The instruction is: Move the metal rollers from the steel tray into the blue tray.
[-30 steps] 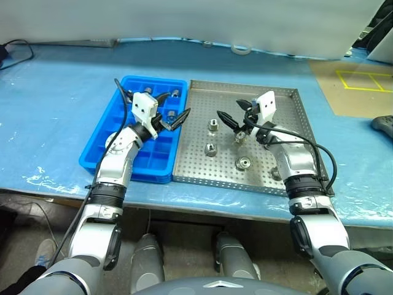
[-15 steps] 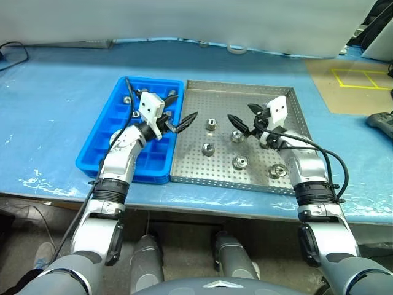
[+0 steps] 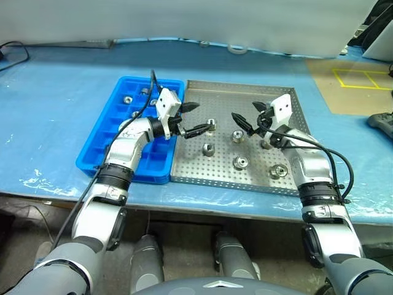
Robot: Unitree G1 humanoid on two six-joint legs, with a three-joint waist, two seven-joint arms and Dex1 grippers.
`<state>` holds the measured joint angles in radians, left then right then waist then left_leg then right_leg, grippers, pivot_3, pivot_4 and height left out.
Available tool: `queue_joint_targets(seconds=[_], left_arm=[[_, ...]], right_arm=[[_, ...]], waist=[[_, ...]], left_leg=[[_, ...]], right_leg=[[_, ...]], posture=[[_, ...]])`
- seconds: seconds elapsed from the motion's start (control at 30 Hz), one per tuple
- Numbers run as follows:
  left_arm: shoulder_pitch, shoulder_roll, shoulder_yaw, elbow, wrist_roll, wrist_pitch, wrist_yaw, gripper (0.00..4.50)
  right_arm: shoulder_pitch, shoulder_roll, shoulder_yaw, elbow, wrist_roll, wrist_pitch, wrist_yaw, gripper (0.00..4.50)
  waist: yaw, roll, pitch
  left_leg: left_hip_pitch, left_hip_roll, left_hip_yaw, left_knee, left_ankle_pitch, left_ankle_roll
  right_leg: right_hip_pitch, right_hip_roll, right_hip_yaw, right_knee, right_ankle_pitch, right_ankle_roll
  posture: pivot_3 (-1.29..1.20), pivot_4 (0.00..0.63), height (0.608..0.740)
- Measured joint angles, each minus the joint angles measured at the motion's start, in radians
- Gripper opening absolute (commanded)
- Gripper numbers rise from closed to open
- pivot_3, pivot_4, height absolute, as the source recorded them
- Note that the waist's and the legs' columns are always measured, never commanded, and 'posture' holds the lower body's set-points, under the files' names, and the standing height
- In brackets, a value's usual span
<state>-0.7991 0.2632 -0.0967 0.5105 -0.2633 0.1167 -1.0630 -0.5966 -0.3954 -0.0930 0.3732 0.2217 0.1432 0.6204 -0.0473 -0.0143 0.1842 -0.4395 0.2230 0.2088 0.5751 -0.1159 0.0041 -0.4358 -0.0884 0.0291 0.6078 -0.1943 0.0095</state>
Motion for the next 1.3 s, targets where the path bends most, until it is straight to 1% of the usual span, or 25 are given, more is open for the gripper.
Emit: queue_joint_targets(seconds=[0.1, 0.27, 0.6, 1.0, 1.1, 1.17, 1.27, 1.3], left_arm=[[-0.022, 0.026, -0.034, 0.044, 0.020, 0.029, -0.068, 4.50], [-0.058, 0.039, -0.065, 0.112, 0.053, 0.041, -0.127, 4.50], [-0.116, 0.030, -0.098, 0.201, 0.110, 0.039, -0.175, 4.50], [-0.329, -0.051, -0.174, 0.531, 0.275, -0.124, -0.200, 4.50], [-0.338, -0.055, -0.208, 0.587, 0.329, -0.159, -0.223, 4.50], [-0.338, -0.065, -0.207, 0.611, 0.331, -0.162, -0.246, 4.50], [-0.338, -0.076, -0.210, 0.628, 0.352, -0.186, -0.249, 3.93], [-0.338, -0.076, -0.210, 0.631, 0.356, -0.192, -0.242, 3.60]], right_arm=[[0.011, -0.001, -0.003, 0.000, 0.000, 0.000, -0.012, 4.47], [0.024, -0.001, -0.003, -0.017, 0.000, 0.000, -0.020, 4.47], [0.036, -0.001, -0.003, -0.023, -0.005, 0.005, -0.035, 4.47], [0.066, 0.011, 0.009, -0.050, -0.014, 0.010, -0.060, 4.47], [0.077, 0.010, 0.008, -0.072, -0.014, 0.017, -0.073, 4.47], [0.087, 0.007, 0.004, -0.080, -0.014, 0.019, -0.079, 4.47], [0.104, 0.007, 0.004, -0.092, -0.014, 0.024, -0.090, 4.50], [0.107, 0.007, 0.004, -0.097, -0.014, 0.028, -0.094, 4.50]], waist=[[-0.007, 0.000, 0.000], [-0.017, 0.000, 0.000], [-0.025, 0.000, 0.000], [-0.027, 0.000, 0.000], [-0.030, 0.000, 0.000], [-0.033, 0.000, 0.000], [-0.036, 0.000, 0.000], [-0.040, 0.000, 0.000]], left_leg=[[0.000, 0.000, 0.000, 0.000, 0.000, 0.000], [-0.001, -0.001, 0.000, 0.000, 0.000, 0.000], [0.000, -0.001, 0.000, 0.000, 0.000, 0.000], [-0.001, -0.001, 0.000, 0.000, -0.001, 0.002], [-0.001, -0.002, 0.000, 0.001, -0.001, 0.002], [-0.001, -0.002, 0.000, 0.001, -0.001, 0.002], [-0.001, -0.002, 0.000, 0.001, -0.001, 0.002], [-0.001, -0.002, 0.000, 0.001, -0.001, 0.002]], right_leg=[[0.000, 0.000, 0.000, 0.000, 0.000, 0.000], [0.000, -0.001, 0.000, 0.000, 0.000, 0.000], [0.000, 0.000, 0.000, 0.000, 0.000, 0.000], [0.000, -0.001, 0.000, -0.002, 0.000, 0.000], [0.001, -0.001, 0.000, -0.002, 0.000, 0.000], [0.001, -0.001, 0.000, -0.002, 0.000, 0.000], [0.001, -0.002, 0.000, -0.002, 0.000, 0.000], [0.001, -0.002, 0.000, -0.002, 0.000, 0.000]], posture=[[-0.55, 0.150, 0.740], [-0.56, 0.150, 0.740], [-0.56, 0.150, 0.740], [-0.61, 0.150, 0.740], [-0.62, 0.150, 0.740], [-0.63, 0.150, 0.740], [-0.64, 0.150, 0.740], [-0.64, 0.150, 0.740]])
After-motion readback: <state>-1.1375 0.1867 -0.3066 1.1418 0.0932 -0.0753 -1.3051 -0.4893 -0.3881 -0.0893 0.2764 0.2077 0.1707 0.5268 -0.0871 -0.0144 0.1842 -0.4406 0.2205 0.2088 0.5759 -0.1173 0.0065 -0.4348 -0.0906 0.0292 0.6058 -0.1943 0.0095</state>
